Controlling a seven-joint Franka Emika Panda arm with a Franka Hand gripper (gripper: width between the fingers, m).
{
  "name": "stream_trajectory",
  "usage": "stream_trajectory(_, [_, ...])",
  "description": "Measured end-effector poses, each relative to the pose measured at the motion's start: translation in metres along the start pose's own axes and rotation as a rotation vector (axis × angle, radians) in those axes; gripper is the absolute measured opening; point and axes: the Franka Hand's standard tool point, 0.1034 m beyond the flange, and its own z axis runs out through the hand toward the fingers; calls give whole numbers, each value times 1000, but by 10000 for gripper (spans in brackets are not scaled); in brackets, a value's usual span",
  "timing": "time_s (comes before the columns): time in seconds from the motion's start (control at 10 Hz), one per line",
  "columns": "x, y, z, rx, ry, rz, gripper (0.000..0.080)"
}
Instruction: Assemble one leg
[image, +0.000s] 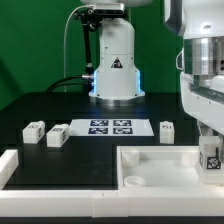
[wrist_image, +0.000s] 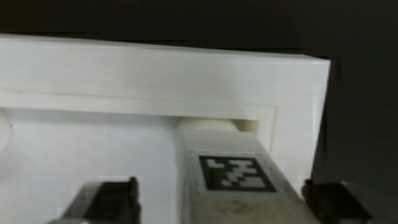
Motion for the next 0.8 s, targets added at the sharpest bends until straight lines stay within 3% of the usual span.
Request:
stream_trajectory(0.1, [0,0,0,2,1,-65,550])
stream_trajectory(0.2, [-1,1,1,0,0,-186,631])
stream_trajectory(0.3, [-1,2,2,-2,0,-284,645])
stream_trajectory(0.8, [-3,0,0,-7,-1,-964,649])
